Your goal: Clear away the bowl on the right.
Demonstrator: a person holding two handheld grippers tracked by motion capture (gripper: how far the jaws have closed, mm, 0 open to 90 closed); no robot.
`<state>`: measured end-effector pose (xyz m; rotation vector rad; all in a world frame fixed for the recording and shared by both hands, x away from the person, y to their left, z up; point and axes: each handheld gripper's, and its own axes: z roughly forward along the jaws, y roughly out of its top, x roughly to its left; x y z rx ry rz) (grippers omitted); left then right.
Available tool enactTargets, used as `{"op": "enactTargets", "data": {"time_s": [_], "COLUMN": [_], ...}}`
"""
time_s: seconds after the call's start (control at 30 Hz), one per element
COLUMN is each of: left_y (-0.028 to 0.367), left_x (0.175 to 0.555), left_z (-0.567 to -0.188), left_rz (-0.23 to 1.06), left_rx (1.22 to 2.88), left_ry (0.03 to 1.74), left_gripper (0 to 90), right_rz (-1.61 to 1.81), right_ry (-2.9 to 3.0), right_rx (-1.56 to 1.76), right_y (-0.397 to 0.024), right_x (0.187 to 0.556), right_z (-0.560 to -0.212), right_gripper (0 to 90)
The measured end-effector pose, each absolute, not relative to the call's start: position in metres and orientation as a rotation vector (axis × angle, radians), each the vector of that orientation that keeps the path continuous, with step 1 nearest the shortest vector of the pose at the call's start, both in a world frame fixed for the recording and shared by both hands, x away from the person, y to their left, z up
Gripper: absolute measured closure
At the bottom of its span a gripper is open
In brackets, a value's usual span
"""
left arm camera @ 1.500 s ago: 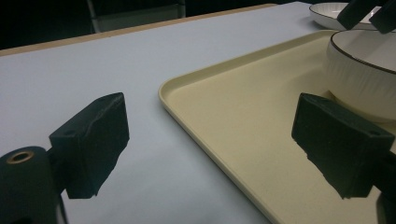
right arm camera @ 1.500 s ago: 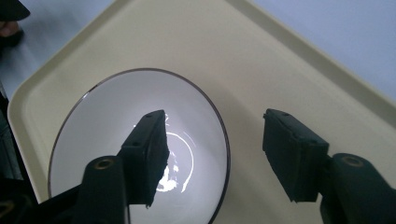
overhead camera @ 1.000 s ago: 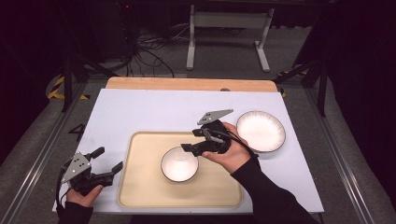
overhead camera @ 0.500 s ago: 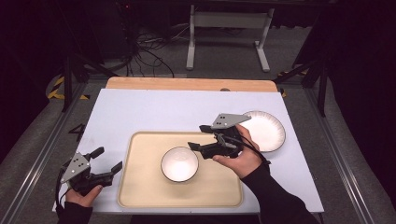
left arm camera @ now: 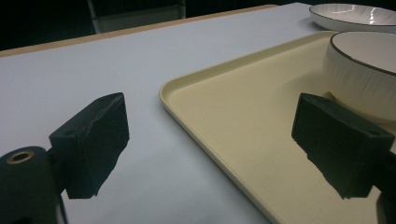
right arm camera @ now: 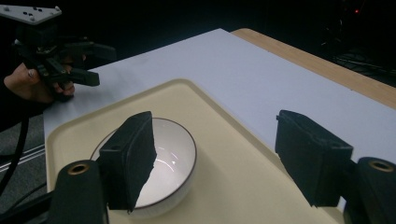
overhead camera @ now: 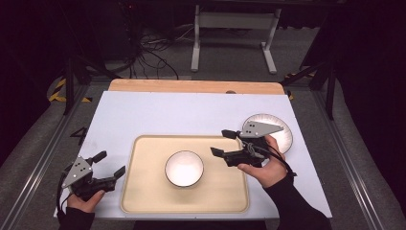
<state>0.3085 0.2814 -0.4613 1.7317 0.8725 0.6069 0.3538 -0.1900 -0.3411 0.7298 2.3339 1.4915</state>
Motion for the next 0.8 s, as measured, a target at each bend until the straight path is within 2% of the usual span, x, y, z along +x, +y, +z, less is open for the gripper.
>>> {"op": "enactTargets", "data": {"time_s": [0.8], "left_y": [0.281], "left_x": [0.309], "left_z": [-0.461], "left_rz": [0.61], "left_rx": [1.733], "left_ry": [0.874], "left_gripper": [11.9], "right_rz": [1.537], "right_ry": [2.164], "right_rx": [0.809], "right_y": [-0.266], "right_x": [0.339], "right_z": [-0.354], "right_gripper": [28.3]}}
